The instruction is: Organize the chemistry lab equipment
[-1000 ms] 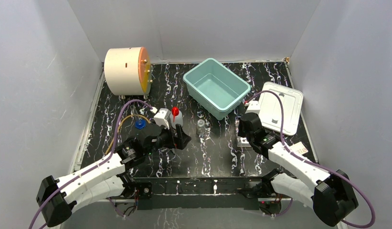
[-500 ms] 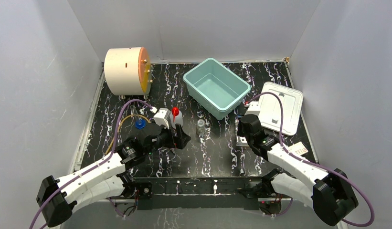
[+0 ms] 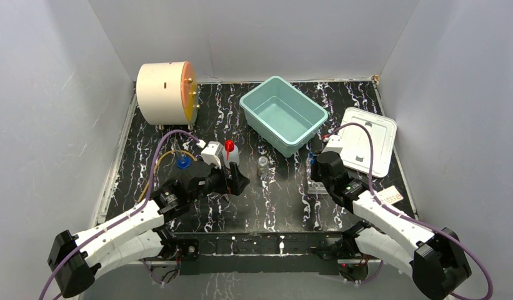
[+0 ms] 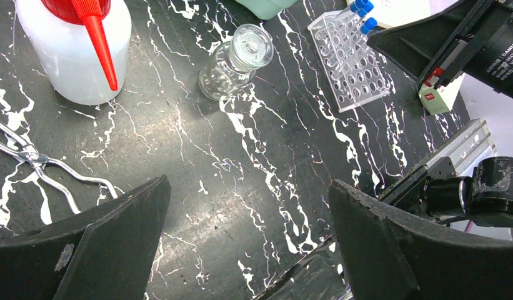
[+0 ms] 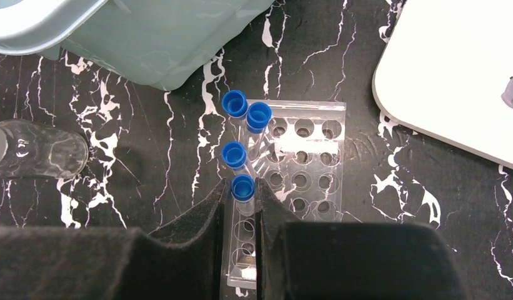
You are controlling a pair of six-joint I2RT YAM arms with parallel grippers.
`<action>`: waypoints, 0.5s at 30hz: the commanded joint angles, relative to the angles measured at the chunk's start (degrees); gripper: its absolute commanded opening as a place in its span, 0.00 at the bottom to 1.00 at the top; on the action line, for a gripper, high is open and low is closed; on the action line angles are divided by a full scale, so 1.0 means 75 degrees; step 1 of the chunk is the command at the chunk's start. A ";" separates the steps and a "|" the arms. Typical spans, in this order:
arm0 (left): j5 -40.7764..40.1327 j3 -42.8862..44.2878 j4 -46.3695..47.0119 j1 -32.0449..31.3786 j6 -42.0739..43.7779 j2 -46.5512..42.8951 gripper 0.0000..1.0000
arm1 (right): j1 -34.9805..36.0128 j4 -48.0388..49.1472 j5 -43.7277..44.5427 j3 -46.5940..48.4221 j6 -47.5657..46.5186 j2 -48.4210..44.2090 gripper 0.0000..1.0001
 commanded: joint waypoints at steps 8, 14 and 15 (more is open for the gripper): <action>0.0042 -0.0045 0.0075 0.0069 0.0093 -0.0044 0.98 | 0.0044 -0.0675 -0.0962 0.0226 0.0032 -0.0030 0.29; 0.0091 -0.0020 0.0077 0.0092 0.0100 -0.0010 0.98 | 0.0048 -0.1013 -0.1079 0.0321 0.0189 -0.0151 0.40; 0.0098 -0.0020 0.0073 0.0092 0.0109 -0.0009 0.98 | 0.0042 -0.1094 -0.0976 0.0389 0.0200 -0.0193 0.43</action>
